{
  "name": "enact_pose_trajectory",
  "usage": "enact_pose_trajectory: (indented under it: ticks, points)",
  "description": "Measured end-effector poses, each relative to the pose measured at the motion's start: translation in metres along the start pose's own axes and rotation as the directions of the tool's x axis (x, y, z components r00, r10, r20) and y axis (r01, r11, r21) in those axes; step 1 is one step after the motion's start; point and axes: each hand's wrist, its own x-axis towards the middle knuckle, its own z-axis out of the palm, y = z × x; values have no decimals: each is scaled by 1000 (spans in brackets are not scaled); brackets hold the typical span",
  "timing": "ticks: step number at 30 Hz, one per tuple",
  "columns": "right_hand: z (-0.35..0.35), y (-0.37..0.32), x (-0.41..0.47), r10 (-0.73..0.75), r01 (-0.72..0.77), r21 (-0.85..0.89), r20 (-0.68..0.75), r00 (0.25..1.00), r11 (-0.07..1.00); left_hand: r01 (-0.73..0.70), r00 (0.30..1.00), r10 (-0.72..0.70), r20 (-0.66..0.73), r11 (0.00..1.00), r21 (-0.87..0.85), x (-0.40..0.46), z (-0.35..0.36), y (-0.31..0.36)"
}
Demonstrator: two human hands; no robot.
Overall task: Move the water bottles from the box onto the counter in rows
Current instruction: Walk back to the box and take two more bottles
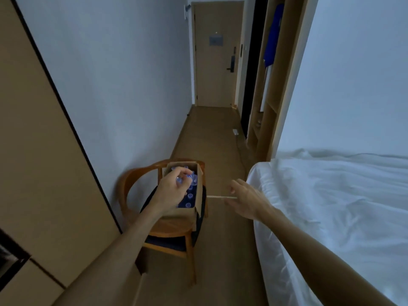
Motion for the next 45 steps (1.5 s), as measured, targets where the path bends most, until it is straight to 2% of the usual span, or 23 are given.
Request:
enact_pose_trajectory:
  ticks: [4, 10, 16, 22, 29, 35, 41, 45]
  points:
    - [13, 39, 69, -59, 58, 41, 42, 997, 997, 20, 999, -20, -25, 1000, -19, 62, 27, -21]
    - [21, 90, 167, -187, 173, 117, 124, 975, 978, 213, 971, -216, -100, 976, -35, 147, 58, -51]
    - [39, 122, 249, -212, 176, 168, 229, 950, 970, 252, 957, -250, -150, 968, -3, 203, 76, -70]
    - [77, 128, 312, -241, 155, 248, 365, 899, 956, 374, 887, -405, -224, 912, -169, 239, 83, -107]
    - [136, 136, 391, -320, 199, 295, 455, 831, 935, 495, 798, -544, -260, 837, -233, 288, 82, -180]
    - [183, 142, 451, -241, 94, 265, 606, 758, 960, 542, 750, -619, -233, 777, -319, 336, 83, -230]
    - [229, 145, 492, -246, 56, 285, 691, 679, 957, 595, 683, -689, -241, 717, -364, 353, 92, -273]
    - [263, 138, 517, -255, 66, 272, 753, 607, 960, 621, 611, -752, -248, 649, -440, 362, 99, -299]
